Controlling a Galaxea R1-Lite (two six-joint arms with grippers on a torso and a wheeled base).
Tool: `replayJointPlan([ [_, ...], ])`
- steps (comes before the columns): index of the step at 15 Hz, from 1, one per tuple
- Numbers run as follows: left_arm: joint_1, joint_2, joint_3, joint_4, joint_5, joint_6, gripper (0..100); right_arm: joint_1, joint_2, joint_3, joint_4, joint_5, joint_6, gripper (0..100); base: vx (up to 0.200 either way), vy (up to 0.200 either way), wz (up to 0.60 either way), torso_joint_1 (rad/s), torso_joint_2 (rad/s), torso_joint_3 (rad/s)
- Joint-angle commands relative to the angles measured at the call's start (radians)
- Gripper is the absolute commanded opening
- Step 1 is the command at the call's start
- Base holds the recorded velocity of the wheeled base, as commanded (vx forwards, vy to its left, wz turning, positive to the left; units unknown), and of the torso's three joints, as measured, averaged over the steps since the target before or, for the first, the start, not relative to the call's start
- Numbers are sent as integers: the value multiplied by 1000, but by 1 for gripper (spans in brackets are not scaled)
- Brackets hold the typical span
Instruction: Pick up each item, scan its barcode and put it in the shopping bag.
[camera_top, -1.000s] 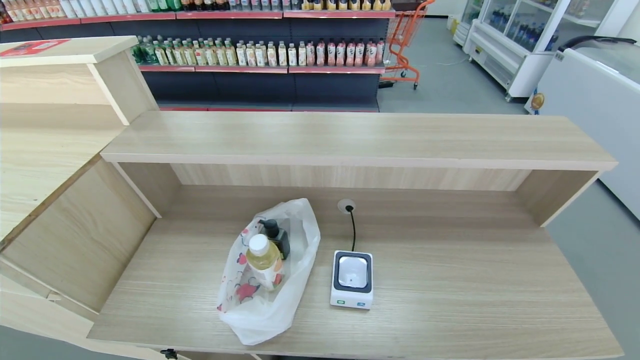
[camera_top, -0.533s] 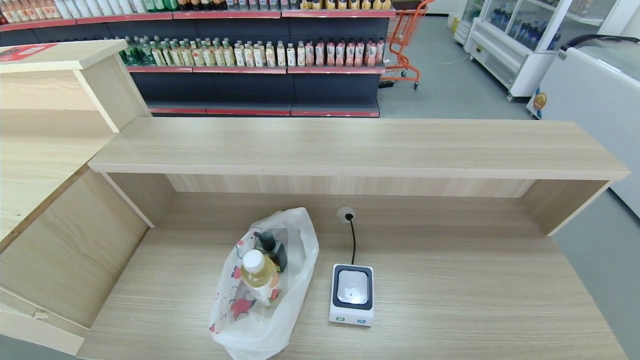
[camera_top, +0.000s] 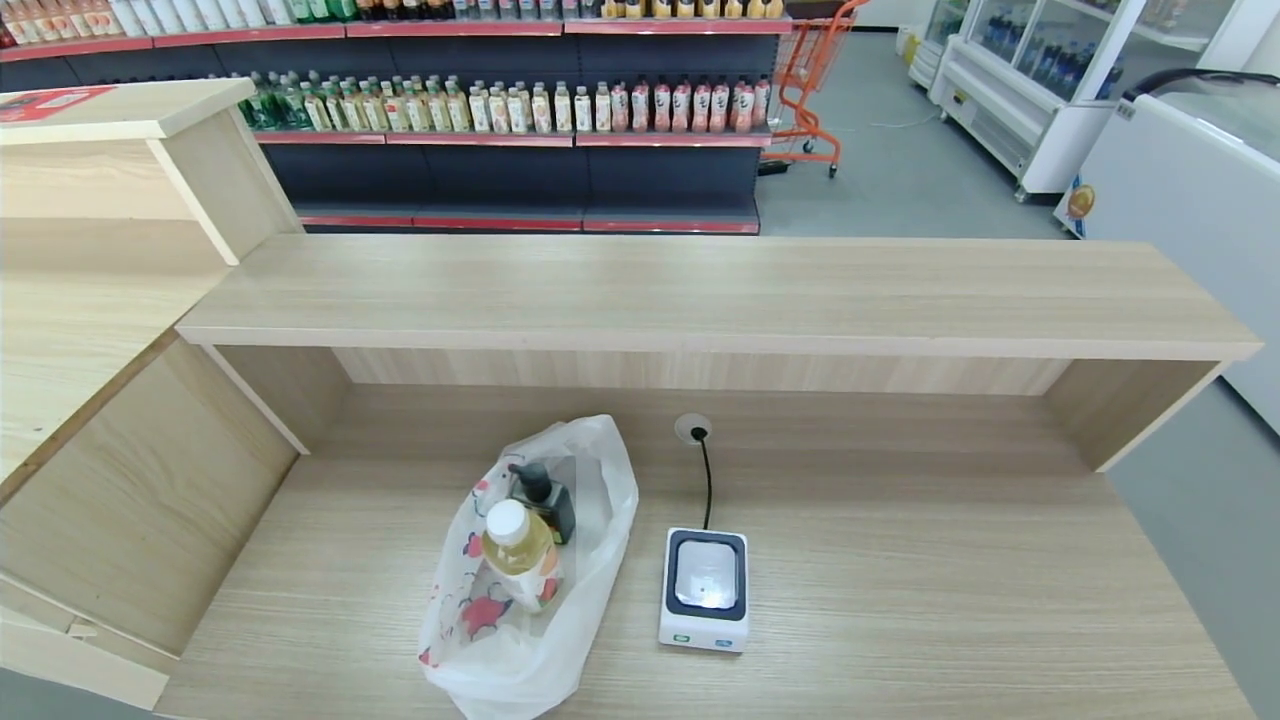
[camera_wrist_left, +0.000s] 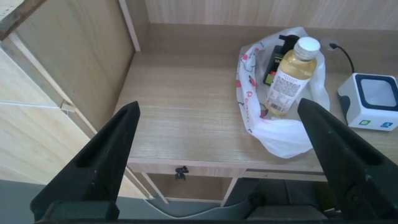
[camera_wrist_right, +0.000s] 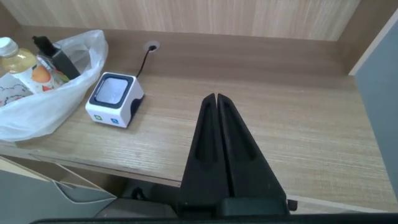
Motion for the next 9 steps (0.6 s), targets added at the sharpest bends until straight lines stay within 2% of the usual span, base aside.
replayJointPlan([
  [1,0,1,0,0,0,1,100,0,3,0,0,1,-1,0,0,0,0,0,0,0],
  [9,0,0,0,0,0,1,100,0,3,0,1,1,-2,0,0,0,0,0,0,0],
])
